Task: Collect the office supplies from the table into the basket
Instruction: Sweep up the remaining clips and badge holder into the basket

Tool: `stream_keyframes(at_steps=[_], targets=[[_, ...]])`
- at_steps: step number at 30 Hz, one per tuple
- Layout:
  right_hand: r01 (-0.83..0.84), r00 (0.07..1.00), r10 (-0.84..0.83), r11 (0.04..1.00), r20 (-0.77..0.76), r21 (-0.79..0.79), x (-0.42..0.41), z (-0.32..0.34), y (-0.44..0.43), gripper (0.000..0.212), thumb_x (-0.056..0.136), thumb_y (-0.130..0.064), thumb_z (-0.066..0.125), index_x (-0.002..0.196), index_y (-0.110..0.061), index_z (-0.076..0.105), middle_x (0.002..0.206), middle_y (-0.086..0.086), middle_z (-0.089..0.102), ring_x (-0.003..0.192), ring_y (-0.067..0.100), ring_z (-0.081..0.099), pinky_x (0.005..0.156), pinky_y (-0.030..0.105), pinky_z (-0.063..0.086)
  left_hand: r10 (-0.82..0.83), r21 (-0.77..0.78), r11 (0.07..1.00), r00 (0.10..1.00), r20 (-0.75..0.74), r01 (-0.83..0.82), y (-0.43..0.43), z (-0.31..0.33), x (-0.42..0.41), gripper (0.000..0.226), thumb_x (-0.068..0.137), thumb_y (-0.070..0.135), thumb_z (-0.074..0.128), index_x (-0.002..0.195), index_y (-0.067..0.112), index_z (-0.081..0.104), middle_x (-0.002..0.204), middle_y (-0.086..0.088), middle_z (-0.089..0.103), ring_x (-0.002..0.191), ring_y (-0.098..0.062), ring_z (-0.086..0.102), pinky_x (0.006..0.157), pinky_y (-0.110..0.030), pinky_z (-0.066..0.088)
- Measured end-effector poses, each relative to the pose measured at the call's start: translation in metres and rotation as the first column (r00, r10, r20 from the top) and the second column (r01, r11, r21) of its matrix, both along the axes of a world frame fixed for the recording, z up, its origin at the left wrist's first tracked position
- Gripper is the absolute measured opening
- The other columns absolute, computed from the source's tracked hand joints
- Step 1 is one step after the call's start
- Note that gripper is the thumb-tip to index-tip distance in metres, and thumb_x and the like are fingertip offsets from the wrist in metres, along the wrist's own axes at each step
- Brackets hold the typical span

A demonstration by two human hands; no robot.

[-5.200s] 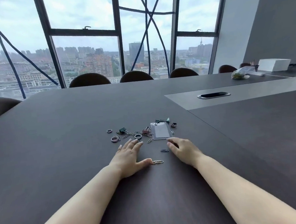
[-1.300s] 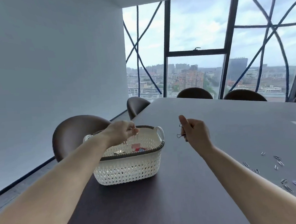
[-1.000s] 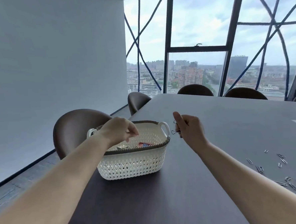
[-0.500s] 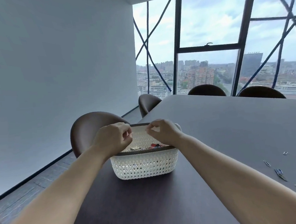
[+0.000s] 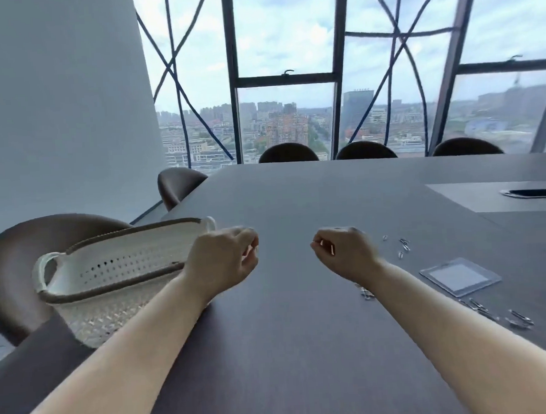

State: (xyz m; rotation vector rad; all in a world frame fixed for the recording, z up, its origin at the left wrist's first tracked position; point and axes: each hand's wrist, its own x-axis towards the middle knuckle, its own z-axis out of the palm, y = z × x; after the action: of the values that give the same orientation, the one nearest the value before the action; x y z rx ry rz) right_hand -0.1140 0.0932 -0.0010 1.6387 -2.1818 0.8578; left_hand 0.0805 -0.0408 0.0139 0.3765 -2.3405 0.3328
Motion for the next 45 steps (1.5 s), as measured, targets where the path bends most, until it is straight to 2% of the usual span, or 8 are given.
stream_keyframes(at_steps=[5, 13, 22, 28, 33, 39, 42, 45], targets=[[0.358, 0.933, -0.359, 0.923, -0.021, 0.138, -0.083, -0.038, 0.102, 0.020, 0.087, -0.027, 0.053, 0.081, -0.012, 0.063, 0.085, 0.006, 0.070, 0.084, 0.029, 0.063, 0.063, 0.029, 0.039, -0.074, -0.045, 0.994, 0.933, 0.352, 0.096, 0.041, -0.053, -0.103, 0.015, 0.059, 0.028, 0.073, 0.063, 0.021, 0.061, 0.062, 0.006, 0.060, 0.056, -0.015, 0.063, 0.041, -0.019, 0.043], [0.503, 0.803, -0.596, 0.672, -0.005, 0.544, -0.148, -0.059, 0.155, 0.062, 0.080, -0.057, 0.053, 0.127, -0.017, 0.046, 0.137, 0.005, 0.048, 0.130, 0.024, 0.038, 0.101, 0.035, 0.039, -0.250, 0.327, 0.943, 0.788, 0.563, 0.066, 0.091, -0.087, -0.189, 0.055, 0.094, 0.050, 0.034, 0.144, 0.030, 0.025, 0.155, 0.005, 0.017, 0.144, -0.017, 0.010, 0.115, -0.038, 0.025], [0.458, 0.824, -0.561, 0.579, -0.078, 0.674, -0.147, -0.047, 0.140, 0.031, 0.091, -0.037, 0.043, 0.100, -0.010, 0.057, 0.114, 0.011, 0.060, 0.100, 0.028, 0.057, 0.070, 0.030, 0.040, -0.269, 0.502, 0.856, 0.721, 0.638, -0.124, 0.077, -0.090, -0.207, 0.077, 0.085, 0.067, 0.034, 0.147, 0.036, 0.000, 0.158, 0.004, -0.010, 0.144, -0.020, -0.016, 0.117, -0.045, -0.004], [0.623, 0.782, -0.545, 0.705, -0.302, 0.340, -0.133, -0.035, 0.134, 0.033, 0.088, -0.003, 0.036, 0.119, -0.008, 0.047, 0.115, 0.008, 0.062, 0.102, 0.028, 0.062, 0.076, 0.034, 0.049, -0.283, 0.513, 0.852, 0.732, 0.620, -0.106, 0.080, -0.092, -0.203, 0.069, 0.091, 0.061, 0.030, 0.149, 0.030, 0.007, 0.158, 0.006, -0.002, 0.145, -0.009, -0.008, 0.119, -0.039, -0.004], [0.630, 0.684, -0.564, 0.776, -0.463, -0.015, -0.124, -0.009, 0.120, 0.045, 0.034, 0.004, 0.079, 0.076, -0.006, 0.067, 0.049, 0.004, 0.059, 0.044, 0.026, 0.059, 0.029, 0.024, 0.039, -0.298, 0.531, 0.839, 0.722, 0.625, -0.113, 0.067, -0.088, -0.172, 0.067, 0.093, 0.057, 0.030, 0.148, 0.031, 0.003, 0.158, 0.006, -0.004, 0.145, -0.010, -0.008, 0.119, -0.039, 0.000], [0.309, 0.941, -0.326, 0.937, -0.089, -0.163, -0.085, -0.001, 0.072, 0.028, 0.082, 0.003, 0.053, 0.109, 0.001, 0.060, 0.097, 0.023, 0.069, 0.076, 0.043, 0.066, 0.066, 0.041, 0.051, -0.141, 0.390, 0.912, 0.799, 0.585, -0.125, 0.040, -0.069, -0.084, 0.061, 0.093, 0.052, 0.032, 0.147, 0.027, 0.019, 0.156, 0.005, 0.017, 0.143, -0.015, 0.018, 0.117, -0.032, 0.019], [0.105, 0.994, -0.094, 0.940, 0.048, -0.324, -0.040, 0.010, 0.033, 0.030, 0.086, -0.013, 0.041, 0.106, 0.001, 0.059, 0.097, 0.021, 0.069, 0.078, 0.040, 0.067, 0.069, 0.042, 0.052, 0.000, 0.131, 0.990, 0.938, 0.347, -0.049, 0.035, -0.051, -0.022, 0.048, 0.082, 0.048, 0.032, 0.106, 0.025, 0.066, 0.107, 0.008, 0.066, 0.098, -0.014, 0.064, 0.080, -0.026, 0.052], [-0.075, 0.989, 0.122, 0.894, 0.079, -0.441, 0.019, 0.028, -0.009, 0.040, 0.087, -0.023, 0.032, 0.104, 0.001, 0.060, 0.093, 0.019, 0.069, 0.075, 0.031, 0.069, 0.069, 0.031, 0.049, 0.175, 0.023, 0.983, 0.970, 0.166, -0.181, 0.026, -0.035, 0.048, 0.032, 0.075, 0.038, 0.043, 0.081, 0.023, 0.071, 0.084, 0.006, 0.067, 0.077, -0.019, 0.065, 0.066, -0.029, 0.053]])
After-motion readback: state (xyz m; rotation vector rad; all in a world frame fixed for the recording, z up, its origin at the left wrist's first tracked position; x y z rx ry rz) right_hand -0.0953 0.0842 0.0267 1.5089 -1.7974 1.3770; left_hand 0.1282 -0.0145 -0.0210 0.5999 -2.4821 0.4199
